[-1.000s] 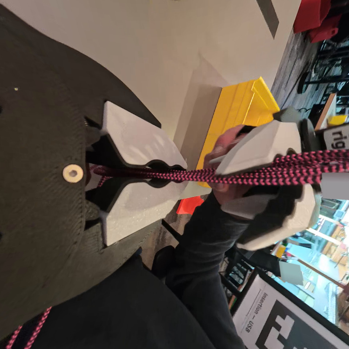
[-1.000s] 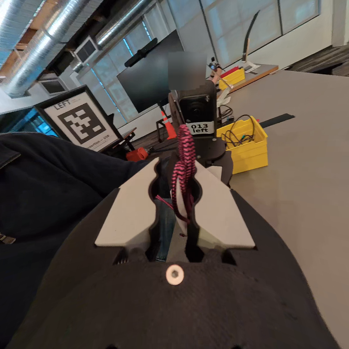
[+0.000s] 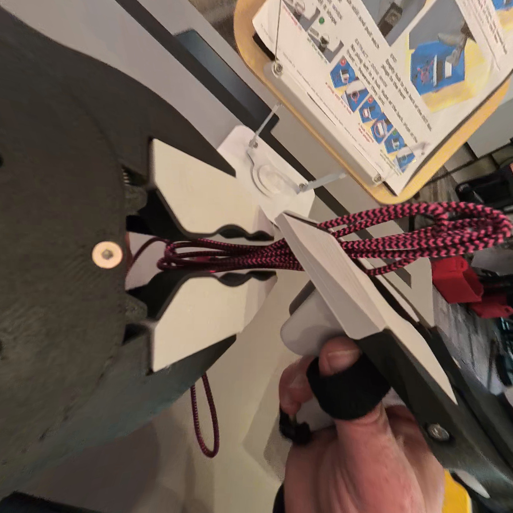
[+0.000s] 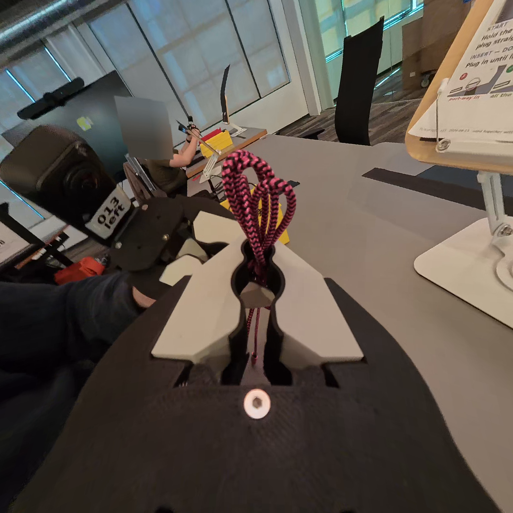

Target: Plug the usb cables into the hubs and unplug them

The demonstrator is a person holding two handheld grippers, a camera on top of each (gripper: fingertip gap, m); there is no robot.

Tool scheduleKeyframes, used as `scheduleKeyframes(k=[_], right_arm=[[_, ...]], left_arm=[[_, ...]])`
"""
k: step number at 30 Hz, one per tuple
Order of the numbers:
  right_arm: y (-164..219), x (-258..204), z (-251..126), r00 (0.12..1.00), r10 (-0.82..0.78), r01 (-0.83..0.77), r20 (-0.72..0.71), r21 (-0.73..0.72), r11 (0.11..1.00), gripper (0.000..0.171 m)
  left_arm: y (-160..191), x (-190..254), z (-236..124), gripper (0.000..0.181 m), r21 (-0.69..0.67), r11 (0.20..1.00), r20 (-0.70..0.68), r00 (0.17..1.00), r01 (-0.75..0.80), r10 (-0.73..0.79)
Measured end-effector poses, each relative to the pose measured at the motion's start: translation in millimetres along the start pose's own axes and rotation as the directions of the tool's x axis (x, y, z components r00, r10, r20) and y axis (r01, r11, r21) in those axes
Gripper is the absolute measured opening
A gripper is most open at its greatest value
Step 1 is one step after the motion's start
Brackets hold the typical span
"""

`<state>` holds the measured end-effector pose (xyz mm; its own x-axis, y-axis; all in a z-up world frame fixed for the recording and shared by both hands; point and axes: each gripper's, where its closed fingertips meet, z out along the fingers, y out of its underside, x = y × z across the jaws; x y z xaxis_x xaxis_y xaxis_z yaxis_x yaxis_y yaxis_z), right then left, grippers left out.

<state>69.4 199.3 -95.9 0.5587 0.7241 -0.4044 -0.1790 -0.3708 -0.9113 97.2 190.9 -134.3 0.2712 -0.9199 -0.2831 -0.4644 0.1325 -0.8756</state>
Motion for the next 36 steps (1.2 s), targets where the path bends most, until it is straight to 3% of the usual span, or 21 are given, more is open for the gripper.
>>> scheduleKeyframes(k=[3,5,8,10,12,19,20,21,25,30,34,36], right_arm=[[2.4,-7.6,-4.5,0.997,-0.054,0.058,0.057,-0.079,0.995,0.003],[6.8,-15.2,-6.1,0.991,-0.078,0.095,0.109,-0.156,0.983,0.003],[17.2,-31.1,-4.6,0.972,-0.104,0.160,0.209,-0.271,0.949,0.003],[19.4,-39.7,-3.2,0.961,-0.118,0.195,0.251,-0.305,0.932,0.003],[22.6,-42.5,-4.5,0.955,-0.124,0.215,0.268,-0.342,0.915,0.003],[18.1,-38.1,-4.5,0.961,-0.086,0.169,0.264,-0.310,0.935,0.005],[13.9,-36.6,-3.6,0.964,-0.080,0.154,0.253,-0.284,0.946,0.017],[7.5,-29.1,-3.3,0.975,-0.078,0.129,0.206,-0.248,0.960,0.044],[-6.2,-20.4,-21.9,0.979,-0.070,0.091,0.192,-0.101,0.991,0.066],[40.2,-30.3,-30.8,0.951,-0.031,0.083,0.307,-0.158,0.984,0.085],[34.4,-36.0,-49.6,0.919,-0.043,0.027,0.391,0.048,0.998,0.081],[42.4,-32.6,-51.1,0.905,-0.015,-0.014,0.425,0.067,0.998,0.085]], left_arm=[[-6.3,13.7,-10.5,0.048,0.020,0.998,-0.202,0.978,0.055,-0.050],[-6.8,21.9,-14.9,0.055,-0.015,0.995,-0.337,0.936,0.102,-0.102],[-6.6,37.8,-18.0,0.051,-0.060,0.991,-0.500,0.856,0.117,-0.131],[-6.4,47.0,-17.9,0.025,-0.066,0.991,-0.567,0.812,0.118,-0.135],[-8.0,53.2,-19.0,0.018,-0.065,0.985,-0.618,0.768,0.160,-0.166],[-11.7,45.6,-14.6,0.004,-0.025,0.964,-0.603,0.766,0.264,-0.225],[-13.0,42.6,-15.2,0.003,-0.018,0.960,-0.601,0.764,0.280,-0.235],[-14.2,37.7,-16.3,0.002,-0.007,0.955,-0.594,0.767,0.297,-0.243],[-19.9,10.4,-24.9,0.002,0.038,0.901,-0.587,0.740,0.432,-0.329],[-30.6,-20.1,-37.4,0.002,0.131,0.814,-0.582,0.708,0.566,-0.399],[-45.3,-35.6,-54.1,0.002,0.201,0.740,-0.617,0.669,0.642,-0.414],[-53.2,-40.4,-61.3,0.002,0.235,0.711,-0.627,0.663,0.662,-0.409]])
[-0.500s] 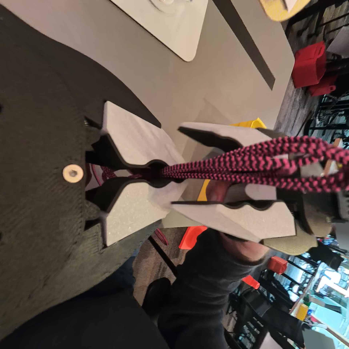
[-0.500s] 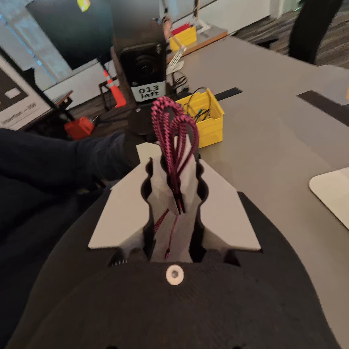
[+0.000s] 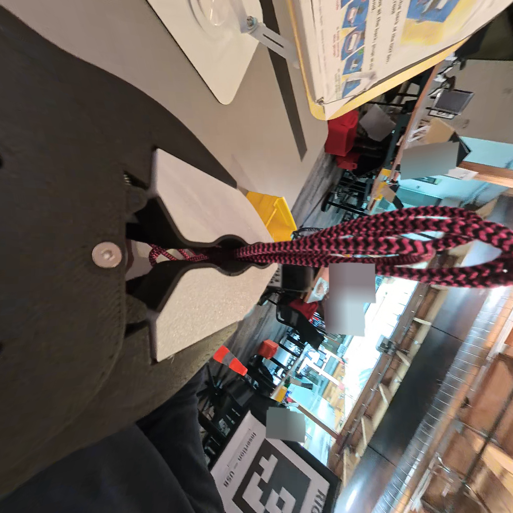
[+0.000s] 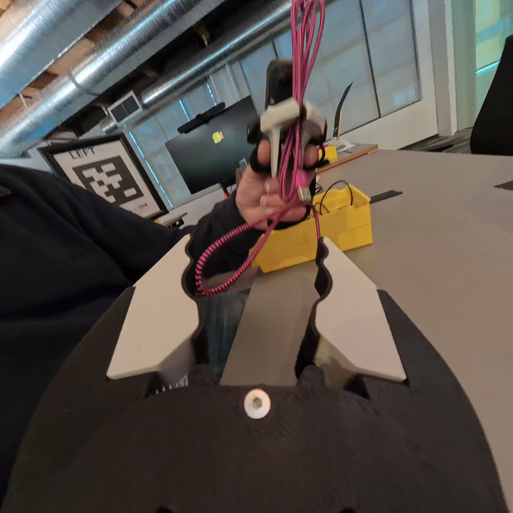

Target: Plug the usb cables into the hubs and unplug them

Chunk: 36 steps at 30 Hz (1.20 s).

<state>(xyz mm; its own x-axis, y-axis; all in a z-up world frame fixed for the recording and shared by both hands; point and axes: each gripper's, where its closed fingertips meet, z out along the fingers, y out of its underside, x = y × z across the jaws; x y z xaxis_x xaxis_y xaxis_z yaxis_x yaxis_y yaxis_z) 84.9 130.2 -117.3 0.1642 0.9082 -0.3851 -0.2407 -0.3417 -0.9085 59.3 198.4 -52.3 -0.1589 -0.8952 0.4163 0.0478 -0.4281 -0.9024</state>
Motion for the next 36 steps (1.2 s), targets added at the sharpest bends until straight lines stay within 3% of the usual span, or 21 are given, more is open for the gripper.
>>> scheduleKeyframes(k=[3,6,8,11,12,15,19,24,36], right_arm=[[24.7,2.7,15.5,1.000,0.016,-0.015,0.015,-0.078,0.997,0.106],[19.8,-1.6,38.2,0.998,0.049,-0.048,0.031,-0.041,0.998,0.102],[10.0,3.9,45.0,0.996,0.093,-0.093,-0.001,0.006,0.996,0.077],[0.8,6.4,40.7,0.993,0.116,-0.115,-0.016,0.041,0.992,0.005],[3.1,6.2,38.2,0.995,0.097,-0.097,-0.031,0.010,0.995,0.000],[18.0,12.3,27.6,0.992,0.009,-0.029,-0.129,-0.156,0.987,0.000],[9.4,11.2,9.9,0.977,-0.078,0.025,-0.199,-0.255,0.967,0.000],[-44.8,-10.4,-8.4,0.991,-0.013,0.011,-0.136,-0.019,1.000,0.000],[-93.5,-8.8,5.4,0.971,-0.015,0.060,-0.241,0.182,0.981,0.000]], left_arm=[[-9.9,5.5,0.6,0.002,0.041,0.999,0.013,0.999,-0.032,0.031],[-16.0,8.7,1.4,0.002,0.069,0.994,0.050,0.996,-0.079,0.076],[-18.7,9.8,1.1,0.002,0.079,0.990,0.078,0.990,-0.120,0.114],[-23.3,12.3,-1.1,0.002,0.088,0.988,0.081,0.989,-0.127,0.120],[-25.0,13.1,-2.4,0.002,0.086,0.988,0.079,0.989,-0.130,0.123],[-27.6,10.4,-5.5,0.002,0.065,0.990,0.090,0.988,-0.129,0.123],[-24.9,9.0,-5.3,0.001,0.027,0.990,0.092,0.987,-0.135,0.132],[-14.6,1.9,-6.7,0.002,-0.061,0.980,0.127,0.973,-0.188,0.194],[50.7,11.4,19.0,0.003,-0.414,0.862,0.017,0.945,-0.292,0.328]])
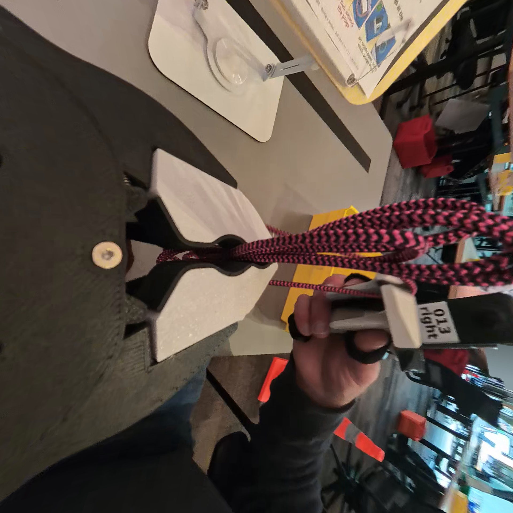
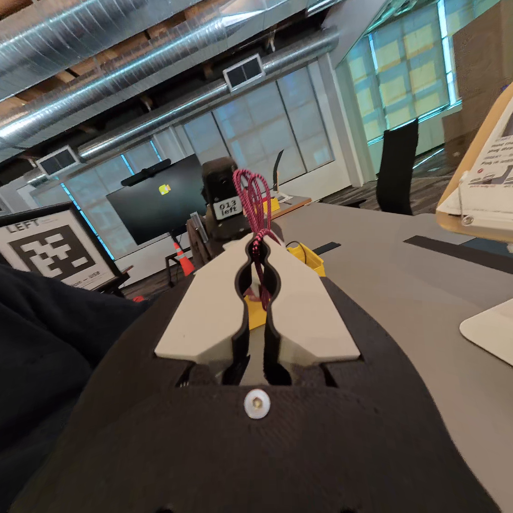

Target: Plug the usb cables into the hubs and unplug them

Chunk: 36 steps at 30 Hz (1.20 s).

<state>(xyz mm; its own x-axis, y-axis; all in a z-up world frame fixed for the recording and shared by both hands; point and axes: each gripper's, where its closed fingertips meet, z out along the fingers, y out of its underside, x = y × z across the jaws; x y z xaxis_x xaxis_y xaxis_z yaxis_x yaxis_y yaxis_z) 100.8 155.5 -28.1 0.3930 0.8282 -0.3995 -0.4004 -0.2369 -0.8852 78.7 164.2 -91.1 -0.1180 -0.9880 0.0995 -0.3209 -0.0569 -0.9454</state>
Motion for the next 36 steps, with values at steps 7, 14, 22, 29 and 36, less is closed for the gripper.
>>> scheduleKeyframes(k=[7,14,22,29,36], right_arm=[[-11.6,1.9,21.9,0.998,-0.048,0.051,-0.049,0.061,0.997,0.000],[-0.2,2.5,33.9,0.994,-0.101,0.101,-0.050,0.001,0.995,0.000],[3.7,2.9,26.1,0.982,-0.187,0.184,-0.037,-0.077,0.980,0.000],[16.8,40.0,7.9,0.957,-0.220,0.192,-0.191,-0.155,0.969,0.000],[22.5,41.7,9.8,0.942,-0.277,0.238,-0.189,-0.204,0.949,0.000]], left_arm=[[13.1,19.3,24.0,0.003,-0.071,0.997,-0.090,0.996,0.013,-0.019],[24.2,34.9,35.6,0.004,-0.107,0.994,-0.191,0.980,0.036,-0.056],[26.0,46.5,32.9,0.003,-0.093,0.988,-0.318,0.937,0.122,-0.146],[29.0,51.0,30.6,0.003,-0.136,0.989,-0.329,0.940,0.051,-0.094],[33.4,53.3,33.6,0.007,-0.144,0.987,-0.378,0.918,0.070,-0.120]])
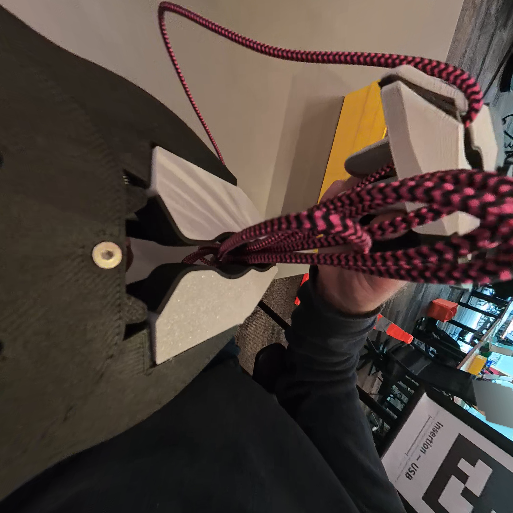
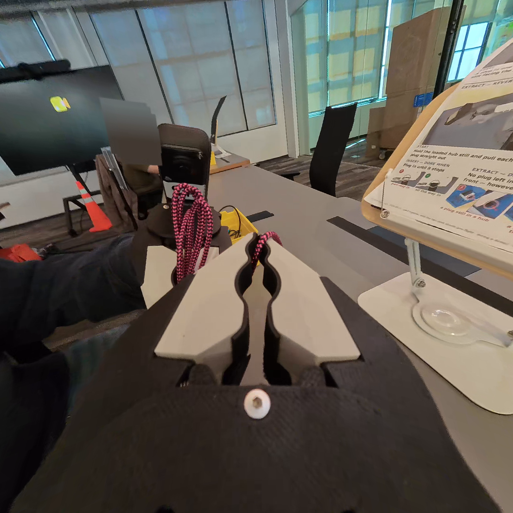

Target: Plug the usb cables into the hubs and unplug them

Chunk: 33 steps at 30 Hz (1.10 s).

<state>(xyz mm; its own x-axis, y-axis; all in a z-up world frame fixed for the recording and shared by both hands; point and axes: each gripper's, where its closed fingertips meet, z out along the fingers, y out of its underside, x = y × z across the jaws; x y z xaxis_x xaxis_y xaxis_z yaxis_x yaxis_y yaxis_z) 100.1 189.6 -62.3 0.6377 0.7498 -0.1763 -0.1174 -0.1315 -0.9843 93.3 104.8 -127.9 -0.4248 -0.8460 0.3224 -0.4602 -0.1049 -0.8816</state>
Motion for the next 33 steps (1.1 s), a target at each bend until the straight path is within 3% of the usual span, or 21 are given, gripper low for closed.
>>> scheduleKeyframes(k=[12,21,24,27,30,33], right_arm=[[-15.2,-21.4,12.2,0.999,-0.002,-0.001,0.044,0.054,0.999,0.000],[-11.6,-42.3,17.5,0.991,-0.007,0.006,0.132,0.003,1.000,0.000],[-11.5,-47.5,14.4,0.977,0.061,-0.053,0.202,-0.042,0.998,0.014],[-4.4,-58.3,7.1,0.955,0.106,-0.072,0.276,-0.132,0.989,0.043],[1.2,-70.5,-2.0,0.955,0.029,0.019,0.294,-0.160,0.987,0.070],[11.1,-70.4,-11.6,0.955,-0.067,0.130,0.289,-0.203,0.971,0.081]], left_arm=[[1.5,-9.9,21.9,0.015,-0.018,0.999,0.024,0.999,0.035,-0.035],[6.1,-13.2,25.7,0.007,-0.060,0.998,0.073,0.997,-0.023,0.028],[6.7,-14.3,24.0,0.006,-0.071,0.997,0.091,0.995,-0.033,0.040],[6.6,-15.2,21.3,0.006,-0.069,0.997,0.102,0.994,-0.037,0.044],[4.3,-11.2,18.2,0.006,-0.050,0.997,0.086,0.994,-0.064,0.068],[-0.5,-4.7,16.0,0.006,-0.032,0.994,0.066,0.992,-0.103,0.105]])
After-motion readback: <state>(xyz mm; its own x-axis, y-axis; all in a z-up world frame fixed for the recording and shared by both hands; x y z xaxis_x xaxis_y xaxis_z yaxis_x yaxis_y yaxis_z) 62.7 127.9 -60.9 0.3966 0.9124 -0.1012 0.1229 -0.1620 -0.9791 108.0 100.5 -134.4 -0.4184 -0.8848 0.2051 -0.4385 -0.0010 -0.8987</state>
